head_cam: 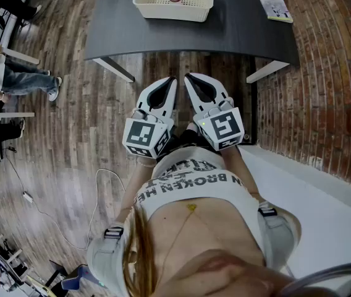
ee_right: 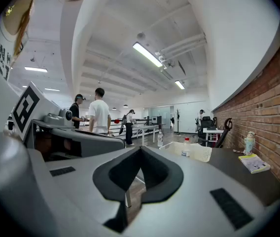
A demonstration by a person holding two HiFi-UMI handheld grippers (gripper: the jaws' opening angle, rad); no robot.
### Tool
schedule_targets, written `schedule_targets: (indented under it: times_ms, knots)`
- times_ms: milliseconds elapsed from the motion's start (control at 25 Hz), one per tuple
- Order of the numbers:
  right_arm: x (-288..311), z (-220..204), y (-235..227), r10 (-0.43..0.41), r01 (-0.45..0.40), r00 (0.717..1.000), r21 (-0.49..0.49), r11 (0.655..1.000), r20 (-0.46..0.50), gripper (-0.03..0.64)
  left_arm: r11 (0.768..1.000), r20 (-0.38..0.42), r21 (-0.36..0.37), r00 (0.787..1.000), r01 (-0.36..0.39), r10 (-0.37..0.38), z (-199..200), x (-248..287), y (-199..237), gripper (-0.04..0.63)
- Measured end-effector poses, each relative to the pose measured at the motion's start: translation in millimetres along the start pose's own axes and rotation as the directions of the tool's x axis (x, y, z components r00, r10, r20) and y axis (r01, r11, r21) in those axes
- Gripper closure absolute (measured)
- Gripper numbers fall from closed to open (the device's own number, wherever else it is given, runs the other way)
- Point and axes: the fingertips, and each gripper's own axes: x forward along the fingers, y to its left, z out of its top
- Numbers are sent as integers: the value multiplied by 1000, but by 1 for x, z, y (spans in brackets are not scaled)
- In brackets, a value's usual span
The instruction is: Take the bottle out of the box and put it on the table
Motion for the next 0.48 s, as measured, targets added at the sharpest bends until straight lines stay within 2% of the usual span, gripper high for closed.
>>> schedule_targets:
  times_ms: [480]
  knots:
    - [-9, -9, -4, 63, -64, 997, 17, 998, 34, 607, 1000, -14, -6, 1000, -2, 2, -11, 6, -9, 595]
